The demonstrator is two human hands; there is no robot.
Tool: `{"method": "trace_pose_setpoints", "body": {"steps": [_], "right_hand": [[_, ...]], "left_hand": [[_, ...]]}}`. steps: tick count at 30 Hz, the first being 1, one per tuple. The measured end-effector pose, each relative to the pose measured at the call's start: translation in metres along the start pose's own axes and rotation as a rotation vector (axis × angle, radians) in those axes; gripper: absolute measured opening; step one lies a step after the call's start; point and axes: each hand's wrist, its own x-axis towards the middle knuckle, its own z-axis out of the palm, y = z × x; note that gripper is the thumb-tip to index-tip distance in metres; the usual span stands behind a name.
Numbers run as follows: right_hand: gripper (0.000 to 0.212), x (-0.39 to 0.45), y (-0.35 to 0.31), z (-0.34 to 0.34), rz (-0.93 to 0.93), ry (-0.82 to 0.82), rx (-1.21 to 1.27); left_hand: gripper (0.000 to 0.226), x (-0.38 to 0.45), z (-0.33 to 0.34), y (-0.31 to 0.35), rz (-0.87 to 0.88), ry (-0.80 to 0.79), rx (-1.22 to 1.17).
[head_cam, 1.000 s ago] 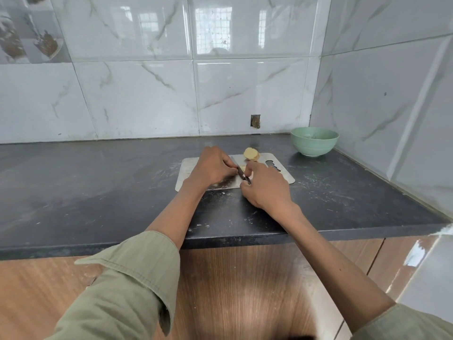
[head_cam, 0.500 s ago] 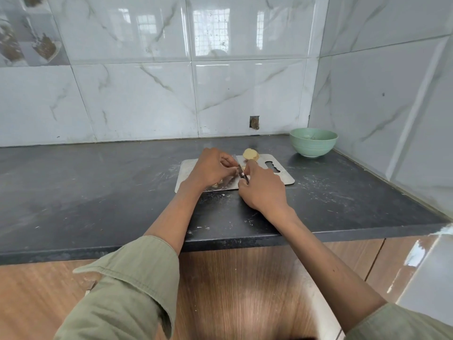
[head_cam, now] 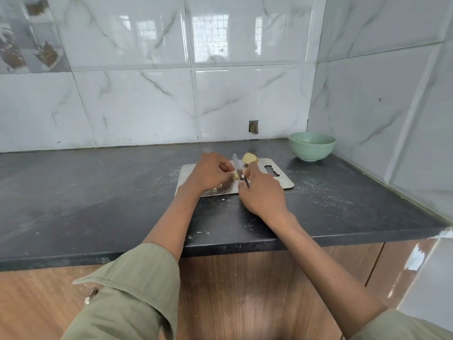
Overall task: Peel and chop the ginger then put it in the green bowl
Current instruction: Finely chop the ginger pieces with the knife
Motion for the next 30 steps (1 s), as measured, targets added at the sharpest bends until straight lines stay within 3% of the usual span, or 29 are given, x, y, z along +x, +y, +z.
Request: {"method": "trace_pose_setpoints", "body": {"steps": [15,30], "right_hand": [[0.013,0.016,-0.002,-0.001,0.007,-0.139,-0.060],[0.020,0.003,-0.001,0.003,-0.041,-0.001,-0.087]], "left_hand": [[0.013,-0.002,0.003,0.003,-0.021,0.013,-0.028],[0.010,-0.001,0.000,0.002,-0.051,0.014,-0.057]]}}
